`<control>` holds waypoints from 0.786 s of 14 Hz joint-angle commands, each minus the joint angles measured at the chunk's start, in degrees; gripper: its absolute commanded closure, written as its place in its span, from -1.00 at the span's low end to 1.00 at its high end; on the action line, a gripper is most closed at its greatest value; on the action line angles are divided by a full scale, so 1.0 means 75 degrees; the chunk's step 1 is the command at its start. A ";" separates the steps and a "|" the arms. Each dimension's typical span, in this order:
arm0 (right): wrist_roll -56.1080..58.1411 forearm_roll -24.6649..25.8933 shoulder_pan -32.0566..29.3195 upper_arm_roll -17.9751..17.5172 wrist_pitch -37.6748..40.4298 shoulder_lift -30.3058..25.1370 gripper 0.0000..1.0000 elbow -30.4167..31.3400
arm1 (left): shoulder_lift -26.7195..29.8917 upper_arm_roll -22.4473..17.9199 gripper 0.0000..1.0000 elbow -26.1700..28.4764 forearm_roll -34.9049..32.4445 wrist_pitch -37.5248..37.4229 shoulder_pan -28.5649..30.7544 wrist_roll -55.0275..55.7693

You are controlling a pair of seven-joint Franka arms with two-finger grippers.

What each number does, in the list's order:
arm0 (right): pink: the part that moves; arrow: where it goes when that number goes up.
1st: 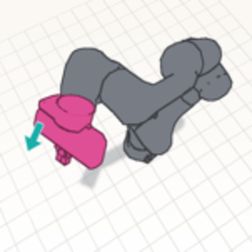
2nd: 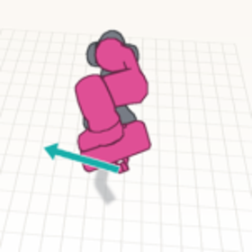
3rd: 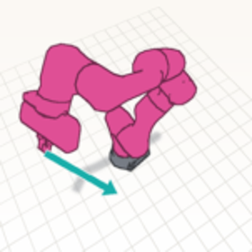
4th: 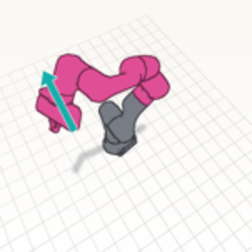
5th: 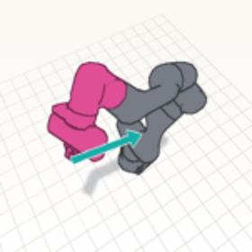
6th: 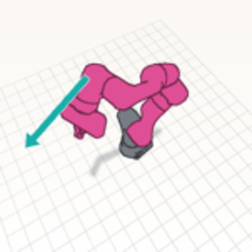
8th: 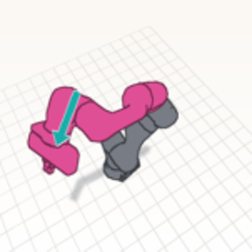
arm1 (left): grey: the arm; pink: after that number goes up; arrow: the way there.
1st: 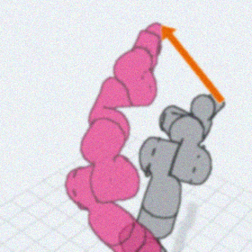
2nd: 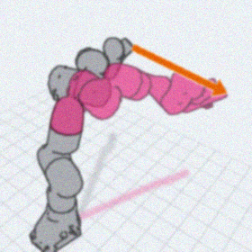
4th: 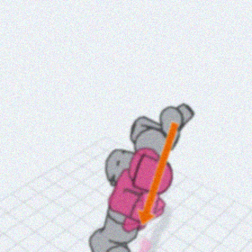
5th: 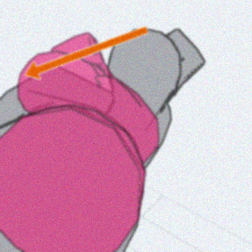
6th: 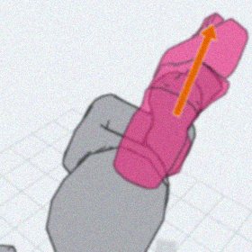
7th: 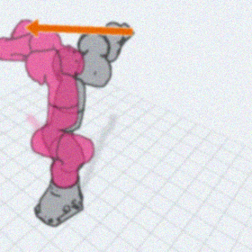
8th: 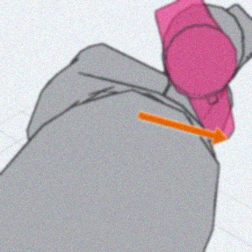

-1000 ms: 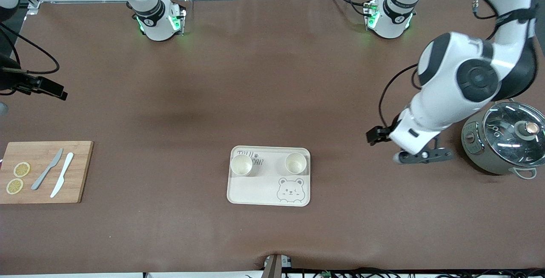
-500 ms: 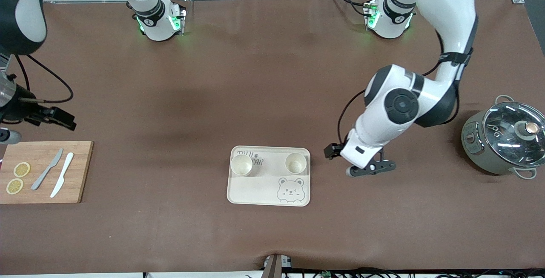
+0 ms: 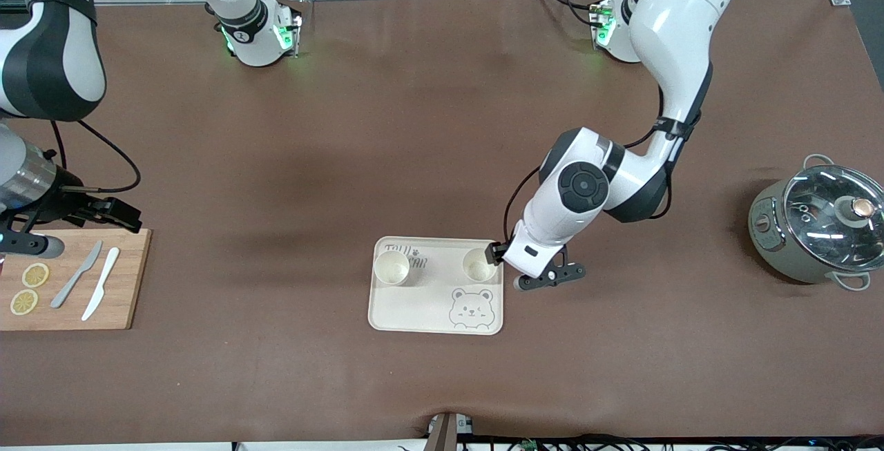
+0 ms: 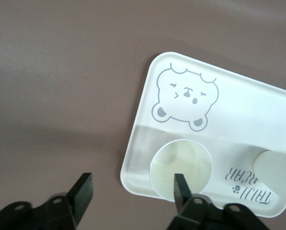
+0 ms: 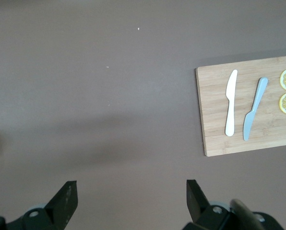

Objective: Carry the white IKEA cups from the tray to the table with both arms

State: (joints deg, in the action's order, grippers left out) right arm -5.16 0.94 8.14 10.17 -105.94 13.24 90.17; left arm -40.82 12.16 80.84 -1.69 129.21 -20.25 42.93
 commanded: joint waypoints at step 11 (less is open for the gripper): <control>-0.0341 -0.0079 0.0882 -0.0008 -0.0335 0.1807 -1.00 -0.0222 | -0.1002 -0.0050 1.00 -0.0268 -0.0138 0.0924 -0.0511 0.0323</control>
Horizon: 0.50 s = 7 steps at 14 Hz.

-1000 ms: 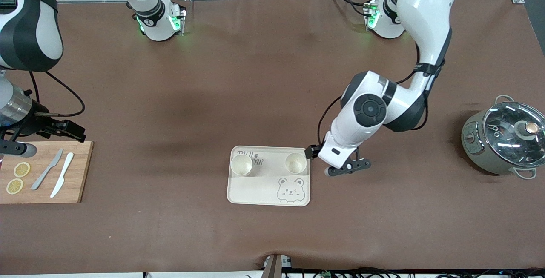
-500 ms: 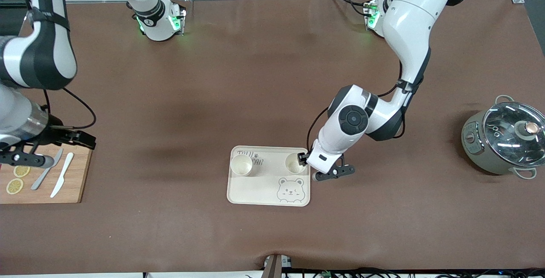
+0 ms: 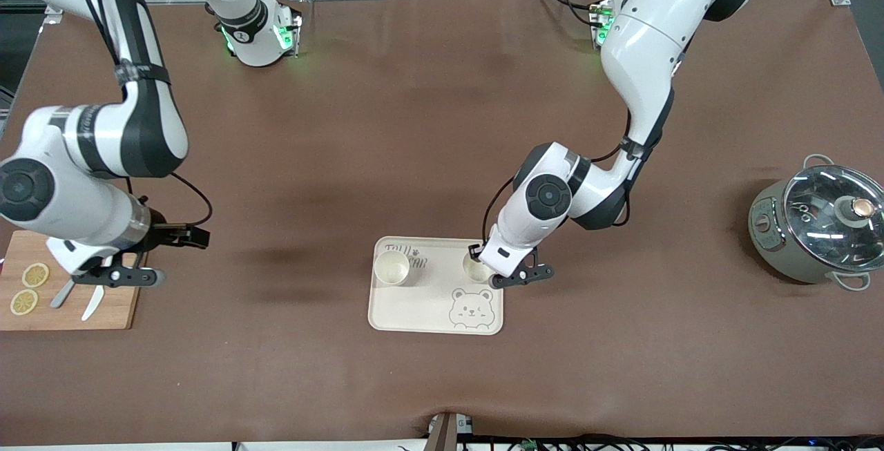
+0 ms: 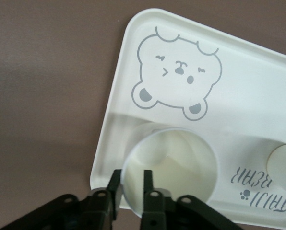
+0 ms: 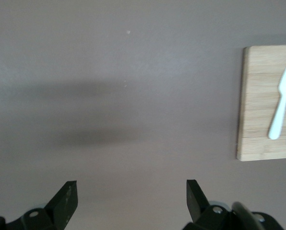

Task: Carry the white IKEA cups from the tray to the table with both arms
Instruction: 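Grasp one cup with the left gripper while the right gripper grasps the other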

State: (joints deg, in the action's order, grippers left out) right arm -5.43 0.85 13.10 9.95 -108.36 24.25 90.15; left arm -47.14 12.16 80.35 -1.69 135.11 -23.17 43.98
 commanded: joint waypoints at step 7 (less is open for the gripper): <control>-0.1772 -0.1174 0.1147 0.0010 -0.1346 0.0866 -1.00 -0.0150 | 0.0424 -0.0226 1.00 -0.0214 -0.0162 0.0126 0.0065 0.0065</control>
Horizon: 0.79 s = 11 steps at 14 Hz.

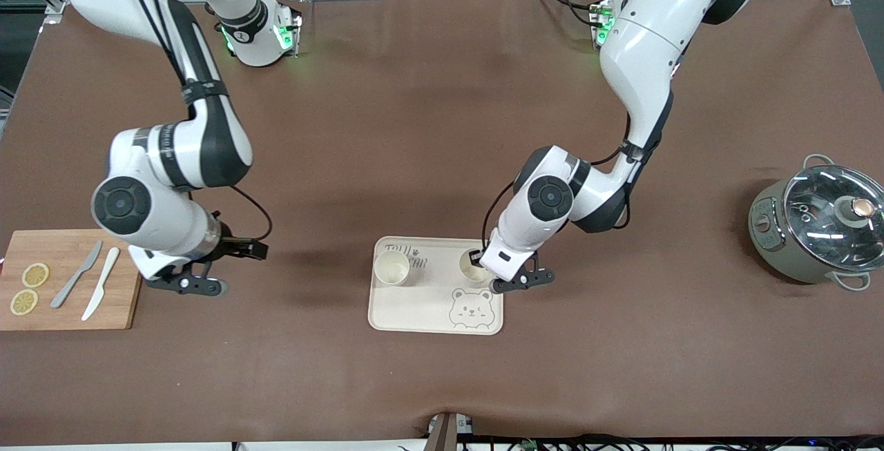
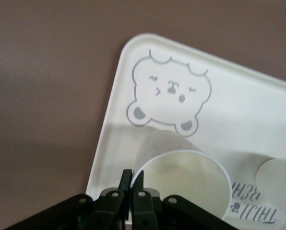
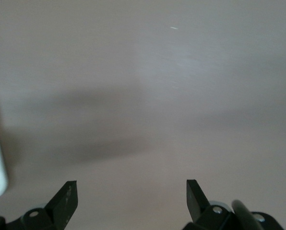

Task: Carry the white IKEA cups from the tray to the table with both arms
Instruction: 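Grasp one cup with the left gripper while the right gripper grasps the other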

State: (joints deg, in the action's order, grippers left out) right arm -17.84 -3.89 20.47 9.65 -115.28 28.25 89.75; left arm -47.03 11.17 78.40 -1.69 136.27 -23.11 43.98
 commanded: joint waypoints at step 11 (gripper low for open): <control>-0.2508 -0.3032 0.1664 0.0085 -0.2862 0.1166 -1.00 0.0162 | 0.1841 -0.0059 1.00 0.0140 -0.0162 -0.1607 0.1510 -0.0331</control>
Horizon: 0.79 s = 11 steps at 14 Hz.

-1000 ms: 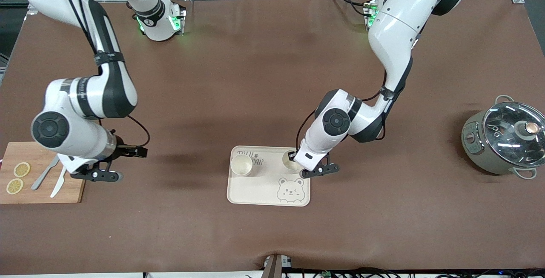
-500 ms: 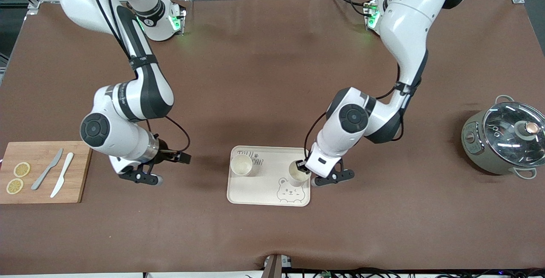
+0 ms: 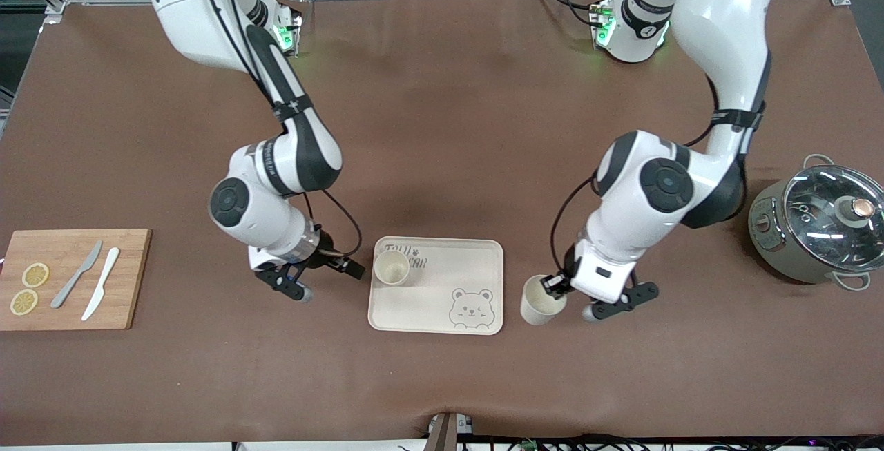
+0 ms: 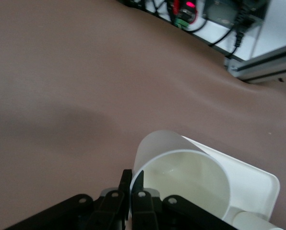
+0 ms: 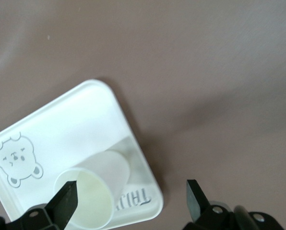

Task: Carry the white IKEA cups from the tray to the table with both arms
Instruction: 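Grasp one cup with the left gripper while the right gripper grasps the other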

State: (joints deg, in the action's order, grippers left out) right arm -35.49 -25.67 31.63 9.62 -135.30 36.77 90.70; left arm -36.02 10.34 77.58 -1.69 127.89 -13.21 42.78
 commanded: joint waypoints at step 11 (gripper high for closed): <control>-0.1125 -0.0198 0.0856 0.0089 -0.2058 0.0347 0.44 0.0622 | 0.0338 -0.0008 1.00 0.1713 -0.0361 -0.1045 0.1538 -0.0571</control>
State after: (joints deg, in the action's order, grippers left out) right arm -42.30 -25.87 36.62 9.62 -149.11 39.61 94.13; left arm -34.99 10.01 86.80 -2.61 118.23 -2.53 38.02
